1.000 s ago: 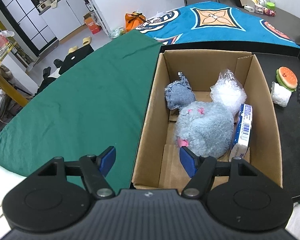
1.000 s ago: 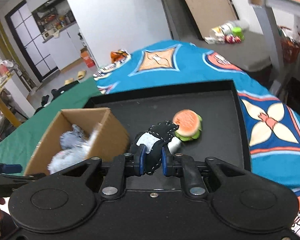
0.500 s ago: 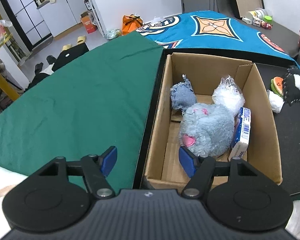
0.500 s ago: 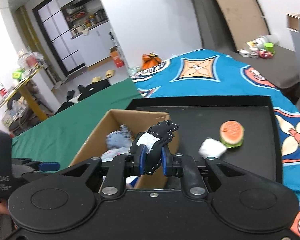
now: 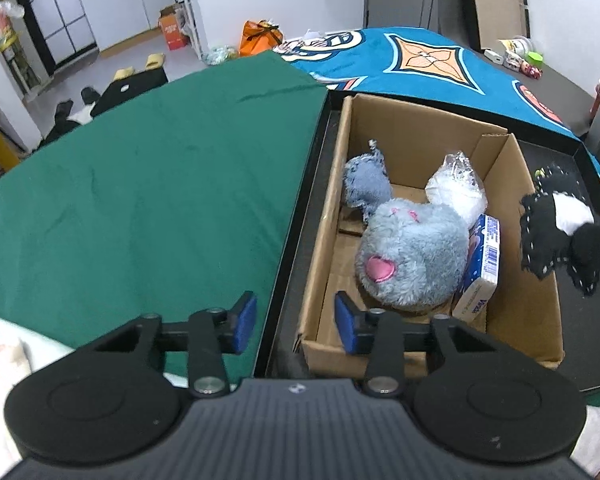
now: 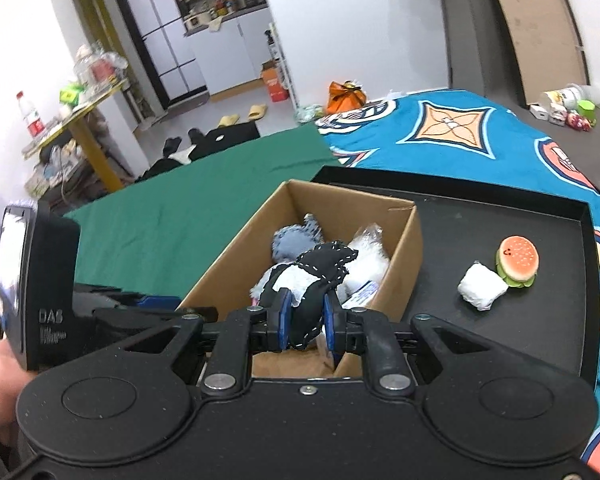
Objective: Organize soft objects
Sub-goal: 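Carry the black felt plush with the right tool into the box and release, then move the right tool to the white cloth bundle and close on it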
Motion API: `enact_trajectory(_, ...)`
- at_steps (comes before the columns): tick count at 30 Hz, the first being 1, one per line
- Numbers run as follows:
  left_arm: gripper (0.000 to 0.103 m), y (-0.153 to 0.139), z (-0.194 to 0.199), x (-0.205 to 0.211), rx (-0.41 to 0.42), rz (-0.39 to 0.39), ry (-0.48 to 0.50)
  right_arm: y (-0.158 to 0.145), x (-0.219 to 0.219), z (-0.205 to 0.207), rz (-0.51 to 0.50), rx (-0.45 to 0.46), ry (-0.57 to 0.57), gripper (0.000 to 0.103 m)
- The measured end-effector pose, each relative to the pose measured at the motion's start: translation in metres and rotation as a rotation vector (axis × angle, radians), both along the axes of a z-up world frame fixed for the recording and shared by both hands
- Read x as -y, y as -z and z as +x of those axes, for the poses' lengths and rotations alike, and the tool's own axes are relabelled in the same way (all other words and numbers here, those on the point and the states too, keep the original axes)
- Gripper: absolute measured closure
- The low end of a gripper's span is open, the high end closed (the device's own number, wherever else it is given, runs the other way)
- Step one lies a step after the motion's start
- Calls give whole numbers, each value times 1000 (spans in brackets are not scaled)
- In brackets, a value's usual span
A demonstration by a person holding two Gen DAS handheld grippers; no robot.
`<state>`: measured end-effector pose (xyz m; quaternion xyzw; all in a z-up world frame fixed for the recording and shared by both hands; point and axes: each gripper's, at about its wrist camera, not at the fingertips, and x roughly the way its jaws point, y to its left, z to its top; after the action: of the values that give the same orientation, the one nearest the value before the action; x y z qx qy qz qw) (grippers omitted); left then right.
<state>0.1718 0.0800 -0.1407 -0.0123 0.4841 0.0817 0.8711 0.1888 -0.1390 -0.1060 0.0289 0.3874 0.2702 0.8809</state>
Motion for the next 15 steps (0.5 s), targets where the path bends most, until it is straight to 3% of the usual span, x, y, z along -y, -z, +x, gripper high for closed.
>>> enact_trajectory(4, 79, 1, -3, -6, 14, -50, -11, 4, -11, -5, -51, -27, -41, 75)
enact_trajectory(6, 92, 1, -4, -6, 21, -63, 5, 6, -16, -2, -67, -75, -59, 65)
enact_trajectory(8, 93, 1, -5, -4, 31, -67, 14, 1, -18, 0, -82, -79, -52, 52)
enact_trajectory(15, 93, 3, -7, -11, 70, -106, 17, -24, -26, 26, -123, -4, -7, 41)
